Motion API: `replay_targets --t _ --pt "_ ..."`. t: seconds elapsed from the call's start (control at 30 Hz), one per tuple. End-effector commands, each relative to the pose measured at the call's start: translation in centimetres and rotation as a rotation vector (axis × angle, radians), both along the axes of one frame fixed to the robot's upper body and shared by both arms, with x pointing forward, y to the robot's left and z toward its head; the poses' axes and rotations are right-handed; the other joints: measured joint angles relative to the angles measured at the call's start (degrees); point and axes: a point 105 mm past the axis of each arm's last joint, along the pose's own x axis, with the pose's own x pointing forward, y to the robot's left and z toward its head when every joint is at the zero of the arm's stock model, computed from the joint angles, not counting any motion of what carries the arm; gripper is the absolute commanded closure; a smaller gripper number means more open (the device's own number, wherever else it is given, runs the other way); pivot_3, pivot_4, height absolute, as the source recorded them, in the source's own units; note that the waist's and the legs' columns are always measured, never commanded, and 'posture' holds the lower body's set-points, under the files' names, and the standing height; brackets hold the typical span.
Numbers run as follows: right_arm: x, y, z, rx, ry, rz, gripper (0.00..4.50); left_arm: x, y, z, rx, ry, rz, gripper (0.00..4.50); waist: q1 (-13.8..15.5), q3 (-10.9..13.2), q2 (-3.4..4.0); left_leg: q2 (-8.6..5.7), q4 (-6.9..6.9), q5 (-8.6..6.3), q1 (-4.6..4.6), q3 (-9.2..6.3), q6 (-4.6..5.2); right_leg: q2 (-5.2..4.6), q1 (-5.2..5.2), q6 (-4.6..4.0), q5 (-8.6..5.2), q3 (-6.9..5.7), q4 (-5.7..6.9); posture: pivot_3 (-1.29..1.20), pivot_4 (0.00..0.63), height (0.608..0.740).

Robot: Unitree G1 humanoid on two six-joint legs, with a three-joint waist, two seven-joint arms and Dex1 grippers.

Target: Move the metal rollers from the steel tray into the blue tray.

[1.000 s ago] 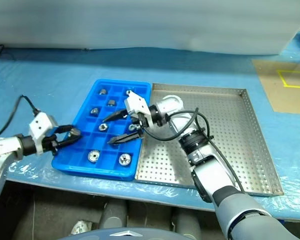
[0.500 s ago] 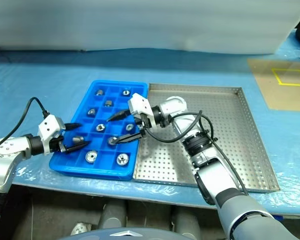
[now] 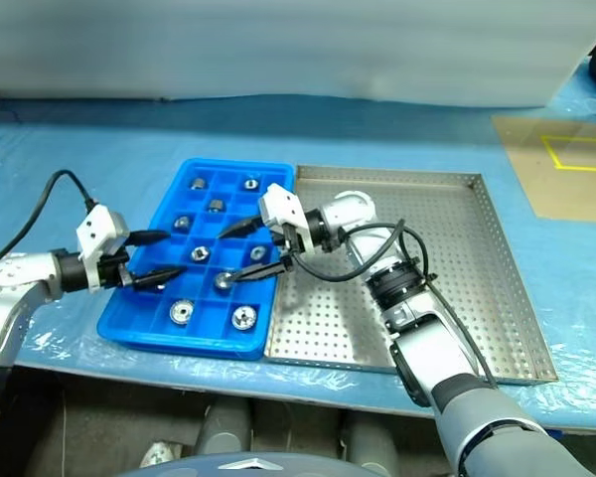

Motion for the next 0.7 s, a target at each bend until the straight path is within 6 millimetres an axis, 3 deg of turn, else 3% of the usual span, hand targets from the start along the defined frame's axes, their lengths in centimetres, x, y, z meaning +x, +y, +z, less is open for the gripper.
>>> replay_targets --t 0.03,0.27,0.5,0.7 --pt "1.3 -1.7 1.5 0.034 -0.049 -0.086 0.84 0.5 -2.3 1.0 -0.018 -0.016 -0.088 0.37 -0.1 0.0 0.0 -0.01 0.05 0.0 0.01 0.0 -0.01 -0.01 0.03 0.0 0.0 0.01 0.03 0.23 0.15 0.74" --pt "3.4 -7.1 1.1 0.034 -0.046 -0.351 0.84 2.8 -5.4 0.4 -0.037 -0.015 -0.207 0.37 -1.0 0.0 -0.01 -0.01 0.13 0.04 0.01 0.01 -0.05 0.06 0.04 0.02 0.02 0.08 0.05 0.1 0.15 0.74" --pt "3.2 -13.2 0.0 0.032 -0.01 -0.62 0.84 4.7 -8.0 0.0 -0.077 0.004 -0.317 0.37 -2.3 0.0 -0.01 -0.1 0.14 0.02 -0.04 0.02 -0.01 0.06 0.06 0.09 0.06 0.13 0.02 -0.06 0.15 0.74" --pt "2.4 -14.7 -0.2 0.074 -0.001 -0.738 0.84 4.7 -9.5 -0.8 -0.106 0.012 -0.368 0.37 -4.9 0.0 0.0 -0.1 0.11 0.03 -0.03 0.09 -0.02 0.08 0.11 0.1 0.06 0.31 0.03 -0.09 0.15 0.74"
